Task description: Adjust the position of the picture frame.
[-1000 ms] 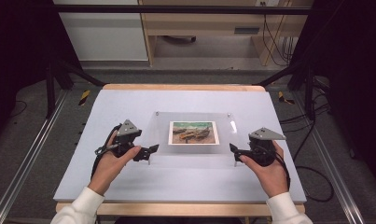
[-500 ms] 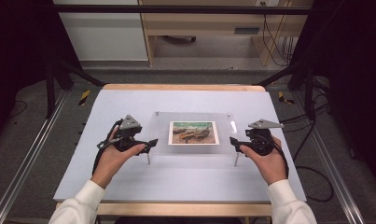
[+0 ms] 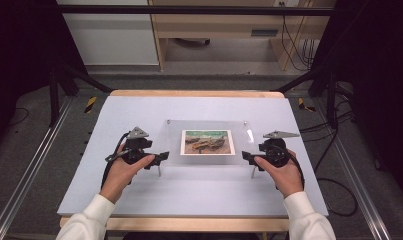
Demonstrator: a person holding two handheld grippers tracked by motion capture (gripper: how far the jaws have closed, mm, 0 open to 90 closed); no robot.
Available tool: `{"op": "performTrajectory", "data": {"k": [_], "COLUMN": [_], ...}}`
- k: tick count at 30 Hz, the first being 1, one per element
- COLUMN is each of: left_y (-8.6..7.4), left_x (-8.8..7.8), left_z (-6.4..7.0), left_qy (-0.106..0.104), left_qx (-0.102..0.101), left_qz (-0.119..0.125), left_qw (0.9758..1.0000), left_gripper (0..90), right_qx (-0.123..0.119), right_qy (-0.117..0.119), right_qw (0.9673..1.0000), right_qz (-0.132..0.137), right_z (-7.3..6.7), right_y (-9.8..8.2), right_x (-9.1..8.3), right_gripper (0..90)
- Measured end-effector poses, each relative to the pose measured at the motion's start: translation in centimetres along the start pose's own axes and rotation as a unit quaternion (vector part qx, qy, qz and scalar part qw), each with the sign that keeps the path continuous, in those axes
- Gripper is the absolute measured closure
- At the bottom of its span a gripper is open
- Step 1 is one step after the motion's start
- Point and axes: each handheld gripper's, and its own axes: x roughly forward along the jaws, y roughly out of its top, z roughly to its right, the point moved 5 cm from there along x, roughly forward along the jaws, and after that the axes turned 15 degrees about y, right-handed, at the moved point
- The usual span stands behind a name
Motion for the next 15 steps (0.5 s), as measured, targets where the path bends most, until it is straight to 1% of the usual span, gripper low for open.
{"op": "performTrajectory", "data": {"k": [3,7,9,12,15], "left_y": [-0.3,-0.5,-0.7,-0.9,-0.9], "left_x": [0.2,0.4,0.4,0.6,0.7], "left_z": [0.1,0.2,0.3,0.5,0.6], "left_qy": [-0.001,-0.003,-0.007,-0.011,-0.019], "left_qx": [0.001,-0.004,-0.006,-0.006,-0.015], "left_qz": [-0.005,-0.010,-0.014,-0.020,-0.020], "left_qw": [1.0000,0.9999,0.9998,0.9997,0.9995], "left_gripper": [12.8,11.7,11.6,12.2,12.6], "right_qx": [0.004,0.012,0.021,0.026,0.036], "right_qy": [0.003,0.014,0.019,0.022,0.028], "right_qw": [1.0000,0.9998,0.9995,0.9993,0.9989], "right_qz": [-0.006,-0.011,-0.012,-0.015,-0.010], "right_z": [0.1,0.2,0.1,0.3,0.3], "right_y": [-0.3,-0.6,-0.8,-1.0,-1.1], "right_x": [0.3,0.6,0.7,1.0,1.1], "right_gripper": [21.9,20.2,19.3,18.5,17.7]}}
